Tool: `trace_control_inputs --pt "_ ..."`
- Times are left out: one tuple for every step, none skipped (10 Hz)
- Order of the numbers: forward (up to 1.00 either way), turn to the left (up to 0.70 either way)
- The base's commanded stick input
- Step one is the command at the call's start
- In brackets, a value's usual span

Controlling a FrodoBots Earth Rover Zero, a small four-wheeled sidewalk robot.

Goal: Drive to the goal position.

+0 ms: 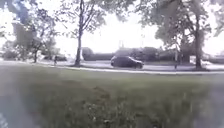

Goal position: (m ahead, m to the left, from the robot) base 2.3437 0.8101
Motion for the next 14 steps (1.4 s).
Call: trace_control_inputs --pt "0.7 -0.35" --pt "0.7 -0.35" --pt "0.7 -0.35" --pt "0.7 -0.35" --pt "0.7 -0.35" --pt "0.7 -0.35" --pt "0.7 -0.32" --pt "0.7 -0.24" --pt "0.7 -0.16" --pt "0.7 -0.08" --pt "0.7 0.0" --pt "0.7 0.0" --pt "0.7 0.0" --pt "0.7 0.0"
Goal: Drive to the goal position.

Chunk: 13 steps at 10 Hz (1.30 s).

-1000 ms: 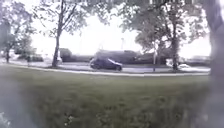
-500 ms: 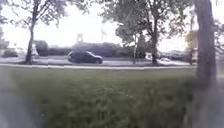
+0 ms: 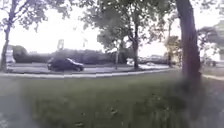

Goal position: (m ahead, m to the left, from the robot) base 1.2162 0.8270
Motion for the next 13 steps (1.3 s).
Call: trace_control_inputs --pt "0.7 0.0" --pt "0.7 0.0" --pt "0.7 0.0" --pt "0.7 0.0" --pt "0.7 0.0" --pt "0.7 0.0" --pt "0.7 0.0" --pt "0.7 0.0" --pt "0.7 0.0" --pt "0.7 0.0" --pt "0.7 0.0" --pt "0.7 0.0" --pt "0.7 0.0"
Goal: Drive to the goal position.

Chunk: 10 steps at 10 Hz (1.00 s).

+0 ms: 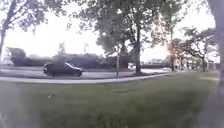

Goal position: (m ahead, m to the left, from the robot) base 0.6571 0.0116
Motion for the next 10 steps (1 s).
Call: trace_control_inputs --pt "0.7 0.0" --pt "0.7 0.0" --pt "0.7 0.0" --pt "0.7 0.0" --pt "0.7 0.0" --pt "0.7 0.0" --pt "0.7 0.0" --pt "0.7 0.0" --pt "0.7 0.0" --pt "0.7 0.0"
